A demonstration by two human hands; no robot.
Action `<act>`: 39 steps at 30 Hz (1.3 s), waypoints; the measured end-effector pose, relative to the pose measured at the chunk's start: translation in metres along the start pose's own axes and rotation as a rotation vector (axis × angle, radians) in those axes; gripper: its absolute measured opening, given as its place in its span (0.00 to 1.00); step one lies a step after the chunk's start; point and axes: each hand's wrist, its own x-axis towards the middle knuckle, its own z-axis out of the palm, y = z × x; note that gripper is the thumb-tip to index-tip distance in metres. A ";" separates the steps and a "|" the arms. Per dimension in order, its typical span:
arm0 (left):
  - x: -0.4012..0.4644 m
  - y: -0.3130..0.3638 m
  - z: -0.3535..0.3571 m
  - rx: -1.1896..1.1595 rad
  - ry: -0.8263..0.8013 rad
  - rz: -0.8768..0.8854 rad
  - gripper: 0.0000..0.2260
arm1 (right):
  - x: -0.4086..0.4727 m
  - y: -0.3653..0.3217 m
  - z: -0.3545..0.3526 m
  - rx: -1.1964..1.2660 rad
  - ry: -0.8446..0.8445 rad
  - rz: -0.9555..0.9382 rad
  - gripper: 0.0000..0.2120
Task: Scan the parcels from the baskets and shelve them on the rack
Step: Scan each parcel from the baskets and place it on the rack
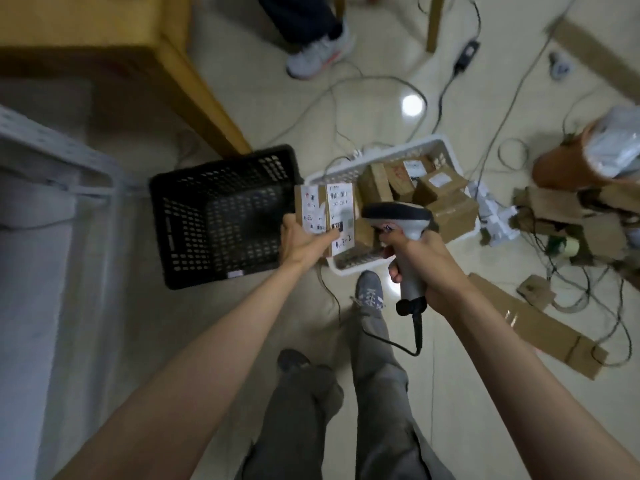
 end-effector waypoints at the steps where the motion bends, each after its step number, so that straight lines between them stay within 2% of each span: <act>1: -0.014 -0.002 -0.028 -0.028 0.022 0.009 0.35 | -0.018 -0.014 0.017 -0.006 -0.021 -0.041 0.05; 12: -0.166 -0.023 -0.353 -0.411 0.419 0.127 0.30 | -0.213 -0.147 0.232 -0.328 -0.420 -0.522 0.06; 16: -0.230 -0.034 -0.441 -0.484 0.624 0.226 0.24 | -0.271 -0.183 0.290 -0.404 -0.558 -0.689 0.07; 18: -0.258 -0.037 -0.473 -0.522 0.693 0.241 0.25 | -0.296 -0.197 0.311 -0.406 -0.639 -0.763 0.06; 22: -0.305 -0.039 -0.515 -0.515 0.836 0.243 0.30 | -0.332 -0.218 0.338 -0.421 -0.730 -0.895 0.05; 31: -0.369 -0.023 -0.551 -0.561 1.133 0.276 0.30 | -0.361 -0.249 0.354 -0.539 -0.996 -1.029 0.04; 33: -0.380 -0.019 -0.555 -0.536 1.188 0.268 0.30 | -0.366 -0.254 0.354 -0.519 -1.042 -1.039 0.07; 39: -0.411 -0.011 -0.557 -0.527 1.240 0.248 0.29 | -0.382 -0.267 0.358 -0.479 -1.150 -1.093 0.11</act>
